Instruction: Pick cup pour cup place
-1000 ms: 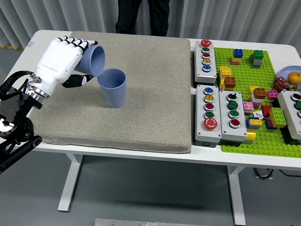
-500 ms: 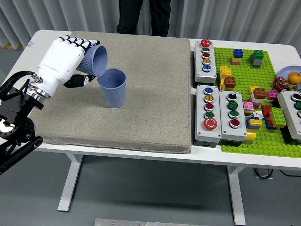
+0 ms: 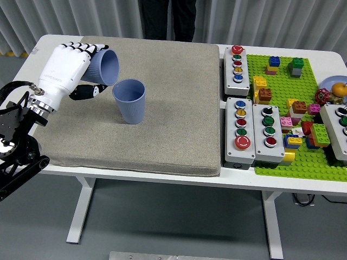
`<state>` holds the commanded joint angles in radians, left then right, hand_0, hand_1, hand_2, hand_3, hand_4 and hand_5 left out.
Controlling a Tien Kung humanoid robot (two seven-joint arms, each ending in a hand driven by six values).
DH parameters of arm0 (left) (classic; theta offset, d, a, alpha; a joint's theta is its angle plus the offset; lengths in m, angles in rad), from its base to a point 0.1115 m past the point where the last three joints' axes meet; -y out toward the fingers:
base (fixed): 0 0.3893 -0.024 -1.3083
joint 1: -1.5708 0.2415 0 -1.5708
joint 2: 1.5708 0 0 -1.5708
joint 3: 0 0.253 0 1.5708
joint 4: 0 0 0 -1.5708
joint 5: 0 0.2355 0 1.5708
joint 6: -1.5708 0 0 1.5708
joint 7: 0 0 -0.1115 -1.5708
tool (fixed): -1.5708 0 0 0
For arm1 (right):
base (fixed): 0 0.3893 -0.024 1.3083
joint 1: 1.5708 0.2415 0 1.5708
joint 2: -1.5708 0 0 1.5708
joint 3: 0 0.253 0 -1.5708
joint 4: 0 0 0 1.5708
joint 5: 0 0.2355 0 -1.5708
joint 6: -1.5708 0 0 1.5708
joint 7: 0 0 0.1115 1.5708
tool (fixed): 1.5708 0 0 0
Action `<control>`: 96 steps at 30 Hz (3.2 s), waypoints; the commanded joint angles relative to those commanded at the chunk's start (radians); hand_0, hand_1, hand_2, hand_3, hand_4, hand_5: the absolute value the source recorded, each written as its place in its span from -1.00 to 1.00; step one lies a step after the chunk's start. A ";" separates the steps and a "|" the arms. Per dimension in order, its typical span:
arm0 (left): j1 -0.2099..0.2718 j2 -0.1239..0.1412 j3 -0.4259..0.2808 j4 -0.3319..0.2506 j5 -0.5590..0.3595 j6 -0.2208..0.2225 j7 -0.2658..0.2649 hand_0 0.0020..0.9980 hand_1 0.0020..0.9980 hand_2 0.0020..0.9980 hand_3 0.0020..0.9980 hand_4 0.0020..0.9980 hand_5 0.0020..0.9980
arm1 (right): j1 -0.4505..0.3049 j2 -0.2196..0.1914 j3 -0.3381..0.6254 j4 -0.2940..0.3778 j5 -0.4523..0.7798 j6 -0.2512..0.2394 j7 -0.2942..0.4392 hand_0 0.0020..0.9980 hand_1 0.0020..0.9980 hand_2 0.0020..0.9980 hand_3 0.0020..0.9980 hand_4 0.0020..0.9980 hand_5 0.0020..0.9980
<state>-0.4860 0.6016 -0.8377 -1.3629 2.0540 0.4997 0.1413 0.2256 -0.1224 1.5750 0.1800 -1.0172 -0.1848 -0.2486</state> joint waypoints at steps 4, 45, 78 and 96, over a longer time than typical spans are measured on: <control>0.015 -0.011 -0.024 0.002 -0.169 0.048 -0.057 0.11 0.19 0.29 0.20 0.38 -0.78 | 0.000 0.000 0.002 0.000 -0.002 0.000 -0.001 0.43 0.31 0.25 0.18 -1.00 -0.80; 0.219 -0.296 -0.154 0.107 -1.182 0.102 -0.496 0.19 0.22 0.33 0.19 0.35 -0.74 | -0.008 0.010 0.007 0.000 -0.012 0.003 -0.006 0.43 0.31 0.25 0.18 -1.00 -0.80; 0.238 -0.320 -0.103 0.210 -1.311 0.101 -0.618 0.24 0.26 0.37 0.30 0.38 -0.66 | -0.012 0.013 0.004 0.000 -0.012 -0.001 -0.009 0.43 0.31 0.26 0.18 -1.00 -0.80; 0.261 -0.336 -0.137 0.225 -1.259 0.036 -0.591 0.30 0.30 0.47 0.43 0.64 -0.38 | -0.010 0.012 0.001 0.000 -0.009 -0.004 -0.010 0.43 0.31 0.25 0.18 -1.00 -0.80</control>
<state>-0.2252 0.2653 -0.9746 -1.1377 0.7950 0.5359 -0.4500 0.2155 -0.1100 1.5759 0.1800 -1.0264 -0.1888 -0.2581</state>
